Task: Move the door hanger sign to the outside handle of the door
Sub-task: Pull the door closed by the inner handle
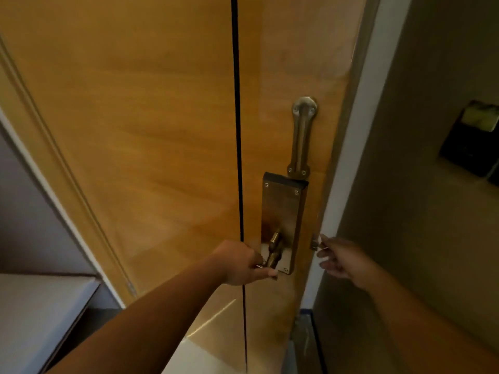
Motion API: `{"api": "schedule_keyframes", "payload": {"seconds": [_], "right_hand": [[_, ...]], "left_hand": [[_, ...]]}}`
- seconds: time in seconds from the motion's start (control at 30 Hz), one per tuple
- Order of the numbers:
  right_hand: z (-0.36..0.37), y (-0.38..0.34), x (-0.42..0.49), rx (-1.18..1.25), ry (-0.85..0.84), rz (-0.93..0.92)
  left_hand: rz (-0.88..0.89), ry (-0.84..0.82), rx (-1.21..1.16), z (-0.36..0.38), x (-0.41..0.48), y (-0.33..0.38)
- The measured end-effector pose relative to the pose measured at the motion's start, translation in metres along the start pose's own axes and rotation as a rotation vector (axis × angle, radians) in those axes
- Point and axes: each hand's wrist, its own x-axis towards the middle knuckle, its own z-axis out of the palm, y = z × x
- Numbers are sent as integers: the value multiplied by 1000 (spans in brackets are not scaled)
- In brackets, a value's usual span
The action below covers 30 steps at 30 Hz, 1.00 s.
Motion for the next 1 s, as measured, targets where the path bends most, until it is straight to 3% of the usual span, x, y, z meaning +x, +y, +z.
{"api": "schedule_keyframes", "payload": {"seconds": [0.13, 0.27, 0.4, 0.57, 0.7, 0.83, 1.0], "right_hand": [[-1, -9, 21, 22, 86, -19], [2, -9, 34, 5, 100, -57], [-6, -15, 62, 19, 119, -35], [-22, -29, 106, 33, 76, 63], [-35, -31, 143, -40, 41, 42], [-46, -28, 178, -57, 13, 45], [-53, -17, 209, -92, -9, 84]], "left_hand": [[54, 44, 73, -2, 62, -12], [-12, 88, 92, 1, 116, -20], [-147, 125, -155, 12, 159, -26], [-220, 205, -636, 26, 198, -34], [-279, 367, -834, 46, 225, -34], [-324, 517, -834, 52, 254, -38], [-348, 546, -762, 50, 288, -56]]}}
